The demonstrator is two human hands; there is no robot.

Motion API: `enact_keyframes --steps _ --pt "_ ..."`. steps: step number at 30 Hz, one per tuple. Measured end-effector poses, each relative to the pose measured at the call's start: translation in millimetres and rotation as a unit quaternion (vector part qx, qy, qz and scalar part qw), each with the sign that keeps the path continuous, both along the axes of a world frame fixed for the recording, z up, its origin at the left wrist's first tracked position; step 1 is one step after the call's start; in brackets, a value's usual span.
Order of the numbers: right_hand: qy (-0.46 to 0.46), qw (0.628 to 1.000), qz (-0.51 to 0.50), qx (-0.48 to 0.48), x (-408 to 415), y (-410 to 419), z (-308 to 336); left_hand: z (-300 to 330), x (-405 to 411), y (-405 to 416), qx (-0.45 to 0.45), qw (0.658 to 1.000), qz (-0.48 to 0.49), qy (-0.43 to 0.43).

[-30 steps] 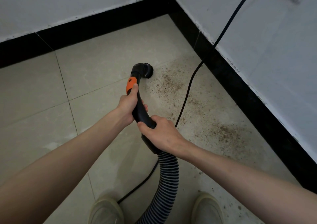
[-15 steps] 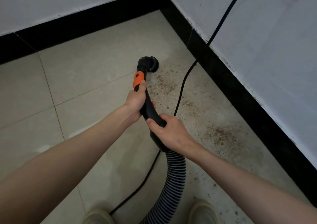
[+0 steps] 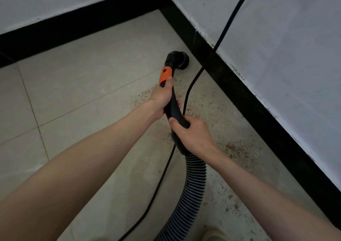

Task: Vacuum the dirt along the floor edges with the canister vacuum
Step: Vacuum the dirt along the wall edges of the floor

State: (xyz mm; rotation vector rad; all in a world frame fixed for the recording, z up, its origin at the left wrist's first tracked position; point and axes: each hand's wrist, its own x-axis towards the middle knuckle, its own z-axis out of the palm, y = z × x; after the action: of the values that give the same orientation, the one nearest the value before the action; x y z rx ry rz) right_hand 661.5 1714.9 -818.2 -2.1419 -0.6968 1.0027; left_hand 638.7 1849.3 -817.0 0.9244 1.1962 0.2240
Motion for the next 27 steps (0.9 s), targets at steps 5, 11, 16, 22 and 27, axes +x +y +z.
enact_keyframes --steps 5,11,16,22,27 --pt "0.002 1.0 -0.026 0.001 12 9 1 3 22 8 0.026 0.998 -0.041 0.03" --pt "0.009 0.999 -0.033 0.004 13 4 0 1 24 4 0.047 0.996 -0.061 0.046" --pt "0.003 1.0 -0.03 -0.008 2 -5 4 1 18 -2 0.037 0.994 -0.085 0.049" --pt "-0.002 0.999 -0.033 -0.015 -14 -12 11 7 11 -8 -0.004 0.992 -0.126 0.023" --pt "-0.002 1.0 -0.016 -0.008 -17 -2 8 6 3 1 0.015 0.993 -0.113 0.033"
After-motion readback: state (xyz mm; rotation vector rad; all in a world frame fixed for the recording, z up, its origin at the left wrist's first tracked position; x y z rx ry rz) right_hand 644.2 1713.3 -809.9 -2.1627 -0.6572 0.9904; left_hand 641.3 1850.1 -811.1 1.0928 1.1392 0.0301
